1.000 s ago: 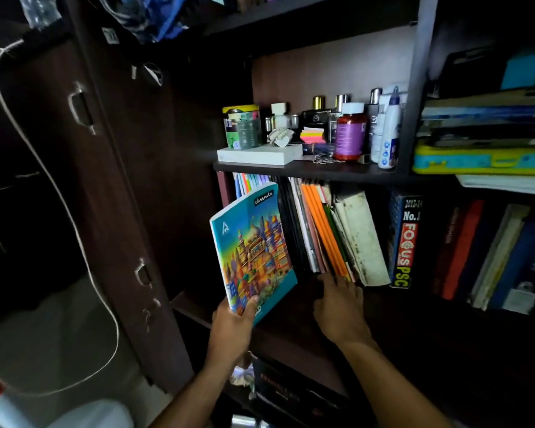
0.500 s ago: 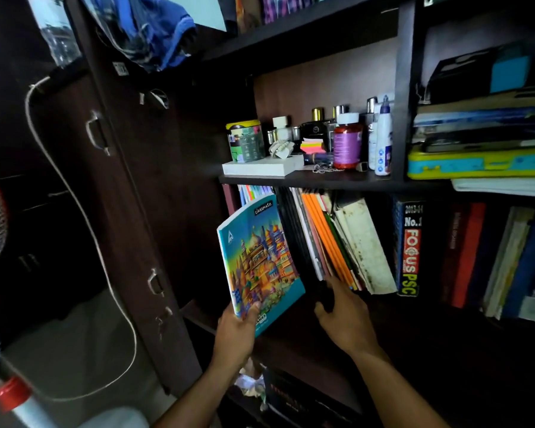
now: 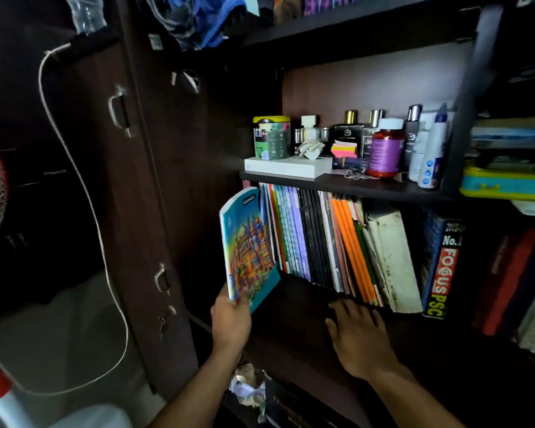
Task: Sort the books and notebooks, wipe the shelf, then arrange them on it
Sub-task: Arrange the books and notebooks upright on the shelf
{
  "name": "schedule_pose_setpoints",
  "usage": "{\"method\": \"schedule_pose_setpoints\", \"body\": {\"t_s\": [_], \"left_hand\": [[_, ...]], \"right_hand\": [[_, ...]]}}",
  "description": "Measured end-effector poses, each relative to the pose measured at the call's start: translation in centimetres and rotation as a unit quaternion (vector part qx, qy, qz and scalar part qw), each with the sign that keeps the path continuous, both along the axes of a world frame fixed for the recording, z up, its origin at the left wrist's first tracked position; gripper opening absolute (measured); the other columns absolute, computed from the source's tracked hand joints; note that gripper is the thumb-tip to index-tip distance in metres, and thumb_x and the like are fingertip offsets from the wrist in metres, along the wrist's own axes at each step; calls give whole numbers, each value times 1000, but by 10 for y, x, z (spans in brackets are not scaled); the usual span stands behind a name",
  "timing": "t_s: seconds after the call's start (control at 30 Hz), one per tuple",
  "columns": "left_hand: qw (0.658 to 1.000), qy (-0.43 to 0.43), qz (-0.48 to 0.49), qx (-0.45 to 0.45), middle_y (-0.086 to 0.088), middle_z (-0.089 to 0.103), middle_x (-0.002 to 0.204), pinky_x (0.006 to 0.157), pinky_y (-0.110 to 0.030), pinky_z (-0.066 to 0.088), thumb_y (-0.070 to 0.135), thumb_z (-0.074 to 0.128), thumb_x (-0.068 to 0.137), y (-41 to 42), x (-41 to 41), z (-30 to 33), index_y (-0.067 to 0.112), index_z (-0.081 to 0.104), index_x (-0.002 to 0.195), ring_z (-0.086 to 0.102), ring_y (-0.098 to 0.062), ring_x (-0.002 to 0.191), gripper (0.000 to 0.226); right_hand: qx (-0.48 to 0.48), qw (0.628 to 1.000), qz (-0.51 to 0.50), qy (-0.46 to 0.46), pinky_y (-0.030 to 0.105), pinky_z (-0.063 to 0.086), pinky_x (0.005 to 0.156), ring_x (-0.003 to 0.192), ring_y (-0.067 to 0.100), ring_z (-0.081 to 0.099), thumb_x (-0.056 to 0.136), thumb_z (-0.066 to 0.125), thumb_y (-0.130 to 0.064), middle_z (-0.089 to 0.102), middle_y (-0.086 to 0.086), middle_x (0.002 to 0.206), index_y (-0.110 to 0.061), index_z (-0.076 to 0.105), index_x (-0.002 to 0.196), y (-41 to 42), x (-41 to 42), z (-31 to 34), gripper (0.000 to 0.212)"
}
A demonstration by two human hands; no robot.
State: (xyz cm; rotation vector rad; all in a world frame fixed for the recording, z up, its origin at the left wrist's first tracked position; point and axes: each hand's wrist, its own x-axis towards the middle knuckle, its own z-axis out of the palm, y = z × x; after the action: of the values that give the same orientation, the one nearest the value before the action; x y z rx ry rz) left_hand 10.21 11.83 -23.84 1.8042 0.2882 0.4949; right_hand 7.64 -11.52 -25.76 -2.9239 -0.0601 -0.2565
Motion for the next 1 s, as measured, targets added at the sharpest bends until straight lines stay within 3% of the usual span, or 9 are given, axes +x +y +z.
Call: {"method": "schedule_pose_setpoints", "body": {"t_s": [0.1, 0.23, 0.37, 0.5, 0.73, 0.9, 1.0], "left_hand": [[1000, -3, -1, 1, 1, 66, 110, 89, -39, 56, 25, 58, 103, 8, 21, 8, 20, 61, 135, 63, -27, 113, 33], [999, -4, 30, -36, -2, 68, 109, 81, -31, 49, 22, 59, 101, 16, 35, 1, 17, 64, 131, 64, -27, 108, 31], [1000, -12, 15, -23, -3, 68, 114, 88, -35, 54, 24, 58, 102, 17, 33, -1, 17, 63, 133, 63, -28, 114, 32], [1000, -21, 12, 3, -5, 68, 119, 80, -26, 48, 22, 57, 103, 16, 32, -1, 17, 61, 136, 63, -26, 112, 34], [999, -10, 27, 27, -14, 71, 114, 85, -36, 53, 21, 61, 100, 18, 33, -1, 14, 64, 132, 64, -35, 111, 33], [997, -15, 22, 70, -22, 69, 117, 91, -41, 51, 20, 61, 99, 14, 29, 0, 8, 64, 132, 60, -42, 115, 36], [995, -21, 22, 94, -23, 69, 117, 91, -45, 54, 25, 59, 100, 12, 25, 0, 10, 63, 133, 61, -44, 111, 36]], "right_hand": [[-39, 998, -6, 46, 50, 28, 116, 139, 24, 36, 108, 25, -42, 35, -4, 153, -29, 35, 148, 9, 6, 9, 43], [-127, 984, -7, 125, 55, 34, 111, 143, 33, 28, 104, 36, -24, 28, 5, 156, -19, 24, 154, 33, 15, 28, 51], [-214, 964, -2, 157, 44, 47, 102, 130, 34, 48, 101, 43, -22, 46, 11, 144, -13, 39, 143, 53, 22, 51, 43], [-214, 960, 67, 168, 40, 46, 103, 130, 31, 53, 99, 52, -36, 53, 10, 144, -16, 47, 143, 68, 37, 84, 49], [-237, 951, 195, 28, 49, 23, 121, 144, 31, 30, 92, 57, -44, 39, 11, 152, -16, 37, 148, 93, 63, 119, 65], [-249, 941, 224, -44, 44, 23, 120, 143, 33, 29, 90, 56, -40, 37, 13, 151, -16, 38, 147, 57, 56, 133, 64], [-271, 930, 240, -65, 43, 32, 114, 134, 34, 41, 86, 54, -34, 48, 14, 139, -14, 49, 139, 17, 39, 129, 57]]}}
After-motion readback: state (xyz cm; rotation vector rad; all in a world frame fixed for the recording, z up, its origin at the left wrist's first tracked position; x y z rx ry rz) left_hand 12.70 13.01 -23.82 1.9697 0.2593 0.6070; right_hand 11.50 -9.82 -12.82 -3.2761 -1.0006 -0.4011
